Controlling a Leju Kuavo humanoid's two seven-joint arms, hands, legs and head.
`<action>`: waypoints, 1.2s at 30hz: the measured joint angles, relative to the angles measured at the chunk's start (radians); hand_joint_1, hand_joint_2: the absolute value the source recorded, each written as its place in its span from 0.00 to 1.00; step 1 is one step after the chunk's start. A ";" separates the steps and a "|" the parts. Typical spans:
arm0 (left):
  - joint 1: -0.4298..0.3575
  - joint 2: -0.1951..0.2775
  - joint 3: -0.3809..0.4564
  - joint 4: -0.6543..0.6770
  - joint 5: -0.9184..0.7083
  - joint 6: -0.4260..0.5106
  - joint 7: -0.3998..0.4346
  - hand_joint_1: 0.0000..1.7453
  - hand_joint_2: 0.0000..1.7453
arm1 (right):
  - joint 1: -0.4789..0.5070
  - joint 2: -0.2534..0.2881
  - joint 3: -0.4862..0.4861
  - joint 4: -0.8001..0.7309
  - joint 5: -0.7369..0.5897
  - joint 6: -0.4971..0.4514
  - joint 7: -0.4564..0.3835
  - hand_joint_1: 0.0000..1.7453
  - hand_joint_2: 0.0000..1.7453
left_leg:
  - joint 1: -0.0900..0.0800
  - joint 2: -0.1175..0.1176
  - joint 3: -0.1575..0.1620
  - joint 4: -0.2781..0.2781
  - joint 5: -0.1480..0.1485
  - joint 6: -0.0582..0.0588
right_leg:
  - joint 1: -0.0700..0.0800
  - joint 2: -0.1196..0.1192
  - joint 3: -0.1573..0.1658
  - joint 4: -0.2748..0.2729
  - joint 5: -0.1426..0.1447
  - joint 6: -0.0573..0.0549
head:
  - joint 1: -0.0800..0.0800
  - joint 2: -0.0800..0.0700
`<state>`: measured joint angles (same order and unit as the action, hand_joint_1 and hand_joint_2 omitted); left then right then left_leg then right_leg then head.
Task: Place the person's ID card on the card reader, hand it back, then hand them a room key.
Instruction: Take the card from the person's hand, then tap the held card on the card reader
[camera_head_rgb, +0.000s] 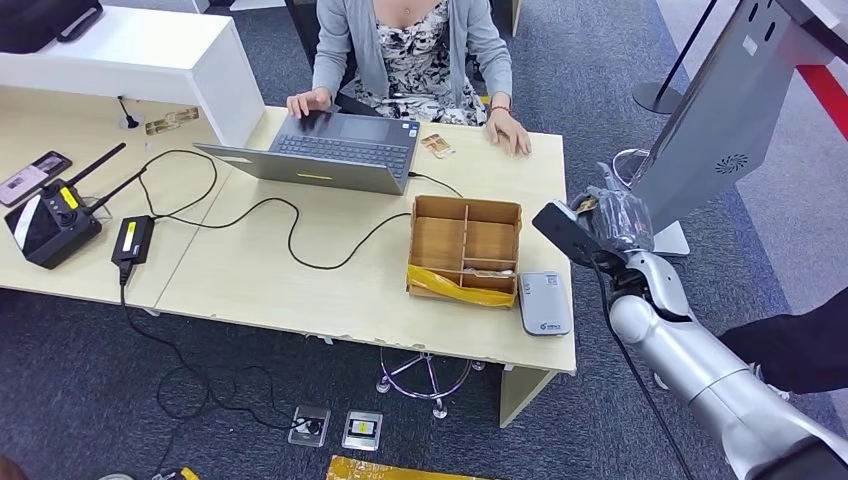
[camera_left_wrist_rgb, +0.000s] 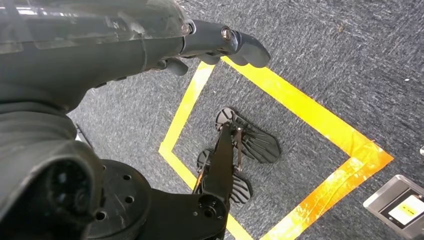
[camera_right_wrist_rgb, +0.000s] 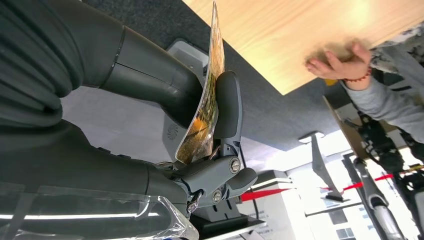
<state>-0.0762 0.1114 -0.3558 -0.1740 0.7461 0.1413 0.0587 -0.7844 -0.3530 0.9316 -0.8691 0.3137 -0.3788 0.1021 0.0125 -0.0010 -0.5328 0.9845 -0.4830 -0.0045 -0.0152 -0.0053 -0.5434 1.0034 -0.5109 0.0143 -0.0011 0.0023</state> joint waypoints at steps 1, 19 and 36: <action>0.000 0.000 -0.001 0.000 0.001 0.000 0.000 0.00 0.00 | 0.006 -0.004 0.000 0.000 -0.002 0.001 0.004 1.00 1.00 | 0.000 0.000 0.000 0.000 0.000 0.000 | 0.000 0.000 0.000 0.000 0.000 0.000 | 0.000 0.000; 0.000 0.000 -0.022 0.000 0.023 0.009 0.002 0.00 0.00 | 0.115 -0.055 -0.007 -0.039 -0.014 -0.006 0.025 1.00 1.00 | 0.000 0.000 0.000 0.000 0.000 0.000 | 0.000 0.000 0.000 0.000 0.000 0.000 | 0.000 0.000; 0.000 0.000 -0.044 0.000 0.042 0.013 0.003 0.00 0.00 | 0.215 -0.082 -0.027 -0.129 -0.002 0.005 0.025 1.00 1.00 | 0.000 0.000 0.000 0.000 0.000 0.000 | 0.000 0.000 0.000 0.000 0.000 0.000 | 0.000 0.000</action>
<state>-0.0763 0.1118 -0.3995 -0.1740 0.7881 0.1547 0.0622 -0.5694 -0.4352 0.9045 -0.9977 0.3113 -0.3737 0.1268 0.0125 -0.0009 -0.5328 0.9846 -0.4830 -0.0045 -0.0152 -0.0053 -0.5432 1.0034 -0.5109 0.0143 -0.0010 0.0023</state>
